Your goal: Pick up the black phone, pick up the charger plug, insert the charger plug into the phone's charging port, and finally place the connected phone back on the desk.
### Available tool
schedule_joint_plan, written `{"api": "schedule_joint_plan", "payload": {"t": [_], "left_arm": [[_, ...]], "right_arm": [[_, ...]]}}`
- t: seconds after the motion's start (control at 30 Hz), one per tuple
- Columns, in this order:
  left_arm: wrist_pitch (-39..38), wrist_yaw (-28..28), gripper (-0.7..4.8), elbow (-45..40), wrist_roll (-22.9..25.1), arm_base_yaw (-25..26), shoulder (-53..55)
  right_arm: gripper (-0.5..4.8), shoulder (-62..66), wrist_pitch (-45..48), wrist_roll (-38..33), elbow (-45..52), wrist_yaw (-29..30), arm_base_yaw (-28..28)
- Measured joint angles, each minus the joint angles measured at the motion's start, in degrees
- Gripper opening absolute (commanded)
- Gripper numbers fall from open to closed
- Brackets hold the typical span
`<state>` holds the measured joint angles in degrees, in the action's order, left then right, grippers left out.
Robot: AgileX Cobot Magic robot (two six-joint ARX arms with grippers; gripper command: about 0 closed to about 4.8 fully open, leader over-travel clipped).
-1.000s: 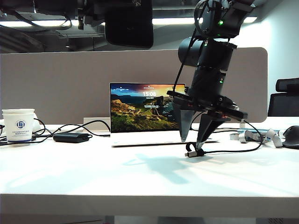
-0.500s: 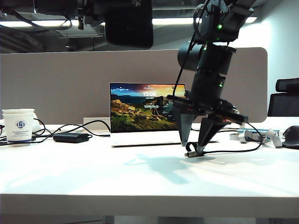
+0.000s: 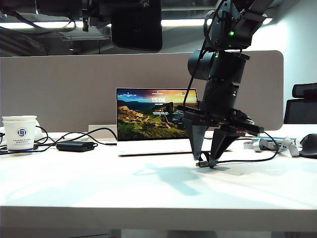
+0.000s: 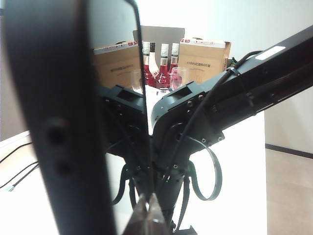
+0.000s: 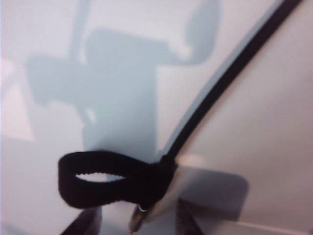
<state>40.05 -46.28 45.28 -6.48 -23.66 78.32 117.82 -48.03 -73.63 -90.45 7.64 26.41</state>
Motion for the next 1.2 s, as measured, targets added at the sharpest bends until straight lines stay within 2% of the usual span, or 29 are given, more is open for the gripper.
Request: {"api": "schedule_joint_plan", "payload": {"t": [0.1, 0.3, 0.47, 0.9, 1.2], "left_arm": [[0.02, 0.00, -0.07, 0.00, -0.02, 0.00, 0.00], [0.02, 0.00, -0.07, 0.00, 0.00, 0.00, 0.00], [0.02, 0.00, -0.07, 0.00, 0.00, 0.00, 0.00], [-0.87, -0.07, -0.07, 0.00, -0.02, 0.00, 0.00], [-1.07, -3.23, -0.07, 0.00, -1.44, 0.00, 0.00]], "right_arm": [[0.91, 0.07, -0.44, 0.00, 0.02, -0.07, 0.02], [-0.03, 0.17, -0.72, 0.00, 0.02, -0.02, 0.02], [-0.06, 0.17, -0.28, 0.68, 0.00, 0.13, 0.07], [-0.06, -2.36, -0.50, 12.31, 0.22, 2.99, -1.66], [-0.06, -13.81, 5.20, 20.90, 0.20, 12.44, -8.55]]}}
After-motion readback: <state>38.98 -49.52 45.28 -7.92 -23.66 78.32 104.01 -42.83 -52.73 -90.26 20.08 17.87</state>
